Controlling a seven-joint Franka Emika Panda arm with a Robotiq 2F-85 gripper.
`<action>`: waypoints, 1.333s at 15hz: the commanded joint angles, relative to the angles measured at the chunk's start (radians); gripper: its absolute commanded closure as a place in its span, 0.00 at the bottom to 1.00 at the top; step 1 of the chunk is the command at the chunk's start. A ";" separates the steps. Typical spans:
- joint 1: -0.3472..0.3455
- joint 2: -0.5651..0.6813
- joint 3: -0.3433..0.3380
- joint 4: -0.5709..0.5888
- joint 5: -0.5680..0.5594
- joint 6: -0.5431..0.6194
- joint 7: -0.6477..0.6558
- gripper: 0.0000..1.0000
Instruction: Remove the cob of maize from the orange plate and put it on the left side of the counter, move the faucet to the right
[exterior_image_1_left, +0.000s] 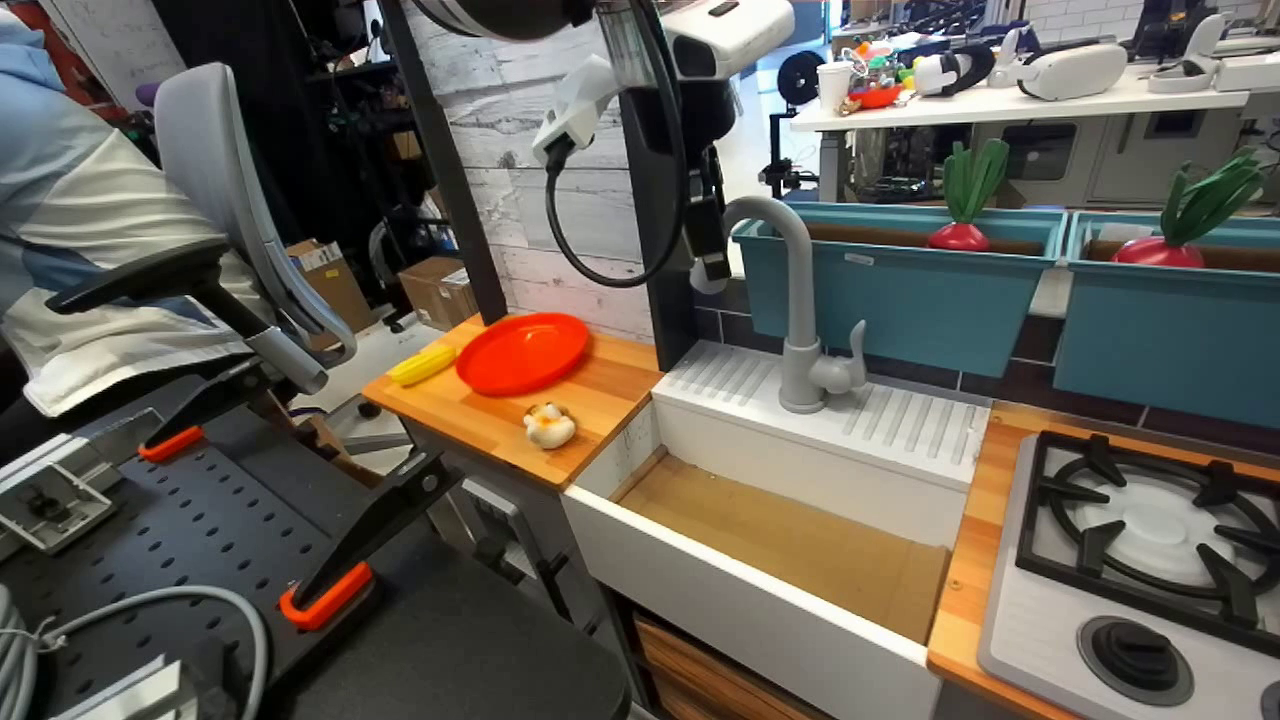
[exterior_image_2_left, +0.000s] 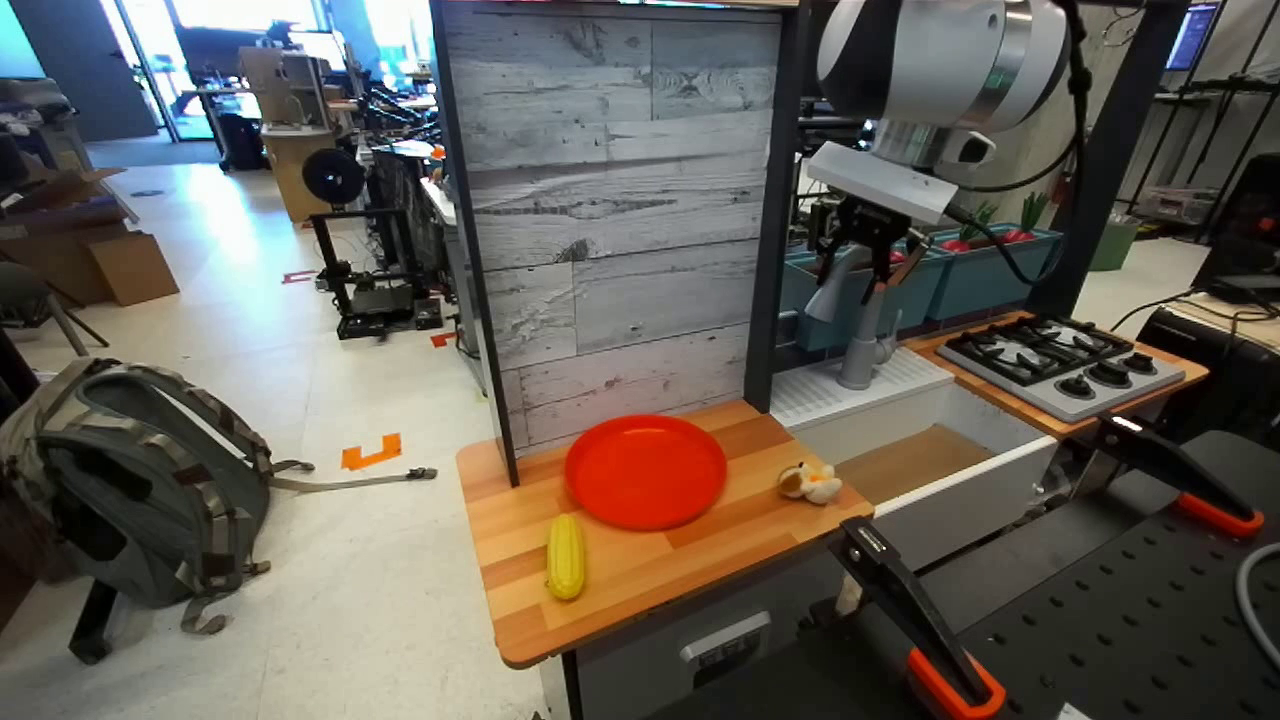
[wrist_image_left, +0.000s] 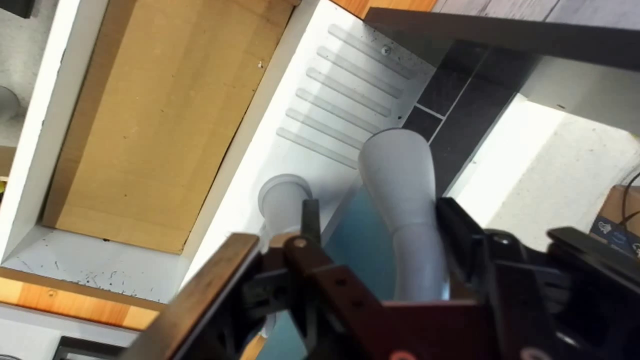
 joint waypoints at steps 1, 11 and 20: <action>0.012 0.020 -0.014 0.026 0.014 0.009 0.007 0.69; 0.028 0.019 -0.019 0.027 0.004 0.010 0.006 0.62; 0.016 0.020 -0.007 0.024 0.006 -0.001 -0.013 0.93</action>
